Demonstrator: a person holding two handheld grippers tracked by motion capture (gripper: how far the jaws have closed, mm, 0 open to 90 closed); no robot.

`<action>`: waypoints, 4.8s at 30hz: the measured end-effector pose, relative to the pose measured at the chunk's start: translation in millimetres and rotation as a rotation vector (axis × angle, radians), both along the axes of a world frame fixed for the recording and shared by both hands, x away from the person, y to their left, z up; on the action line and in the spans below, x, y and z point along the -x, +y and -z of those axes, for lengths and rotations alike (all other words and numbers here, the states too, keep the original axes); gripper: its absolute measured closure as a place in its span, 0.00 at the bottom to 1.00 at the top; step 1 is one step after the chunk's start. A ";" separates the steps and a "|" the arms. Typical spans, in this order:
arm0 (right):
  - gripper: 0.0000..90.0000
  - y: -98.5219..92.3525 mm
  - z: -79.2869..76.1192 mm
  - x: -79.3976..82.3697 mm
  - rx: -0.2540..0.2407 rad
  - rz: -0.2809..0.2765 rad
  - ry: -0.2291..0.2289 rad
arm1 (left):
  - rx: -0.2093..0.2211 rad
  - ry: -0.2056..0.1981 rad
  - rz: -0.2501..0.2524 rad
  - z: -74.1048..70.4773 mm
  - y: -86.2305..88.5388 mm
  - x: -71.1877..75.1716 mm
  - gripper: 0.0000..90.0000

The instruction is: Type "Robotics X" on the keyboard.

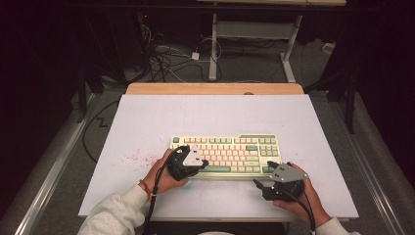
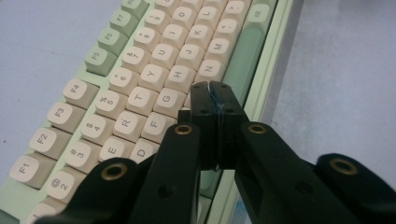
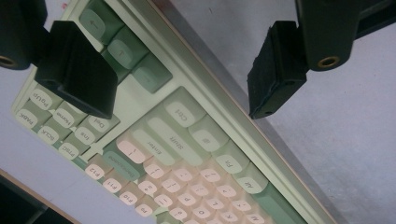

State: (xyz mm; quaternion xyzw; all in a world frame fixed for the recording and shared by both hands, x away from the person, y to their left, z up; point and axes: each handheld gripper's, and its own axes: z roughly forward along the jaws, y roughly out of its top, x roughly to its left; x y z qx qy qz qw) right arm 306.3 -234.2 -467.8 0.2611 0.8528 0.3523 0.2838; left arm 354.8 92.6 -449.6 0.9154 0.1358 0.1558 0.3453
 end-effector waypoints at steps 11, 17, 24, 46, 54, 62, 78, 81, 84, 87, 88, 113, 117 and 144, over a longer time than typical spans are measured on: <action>0.28 -0.7 -0.7 0.0 0.000 0.002 -0.005 | 0.039 -0.036 -0.030 -8.0 8.8 0.5 0.90; 0.28 -1.6 -1.9 0.1 -0.001 0.002 -0.011 | 0.050 -0.066 -0.051 -9.7 12.4 1.0 0.77; 0.28 -2.3 -2.9 0.4 -0.004 0.005 -0.016 | 0.062 -0.097 -0.089 -9.6 14.8 1.9 0.54; 0.27 -4.5 -5.2 -0.7 -0.009 0.025 -0.024 | 0.089 -0.213 -0.178 -5.3 47.7 15.3 0.22; 0.28 -7.7 -8.4 -1.1 -0.016 0.043 -0.031 | 0.082 -0.214 -0.203 2.5 63.4 22.3 0.22; 0.44 -11.9 -13.2 -0.2 -0.039 0.015 -0.013 | 0.051 -0.195 -0.244 14.7 82.3 32.1 0.22; 0.95 -10.5 -27.5 -11.2 -0.038 -0.020 0.051 | 0.036 -0.140 -0.304 27.9 110.7 46.8 0.22; 0.98 -8.6 -31.3 -14.8 -0.040 -0.025 0.056 | 0.031 -0.135 -0.307 28.8 112.8 48.3 0.22; 1.00 -5.9 -33.6 -19.1 -0.040 -0.027 0.059 | 0.039 -0.131 -0.312 28.8 114.0 48.9 0.22; 1.00 -2.3 -35.0 -22.8 -0.034 -0.033 0.060 | 0.034 -0.126 -0.312 30.1 113.4 48.6 0.22; 1.00 -1.1 -35.4 -23.9 -0.033 -0.034 0.063 | 0.033 -0.123 -0.311 30.5 113.0 48.4 0.22; 1.00 30.8 -25.2 -51.1 0.049 -0.085 0.115 | 0.010 -0.110 -0.296 32.3 110.4 47.9 0.22; 1.00 29.3 -20.5 -52.9 0.052 -0.079 0.125 | 0.012 -0.105 -0.290 32.3 110.0 48.0 0.22; 1.00 19.9 -6.9 -50.8 0.025 -0.057 0.118 | 0.146 -0.032 -0.278 7.9 121.7 51.3 0.79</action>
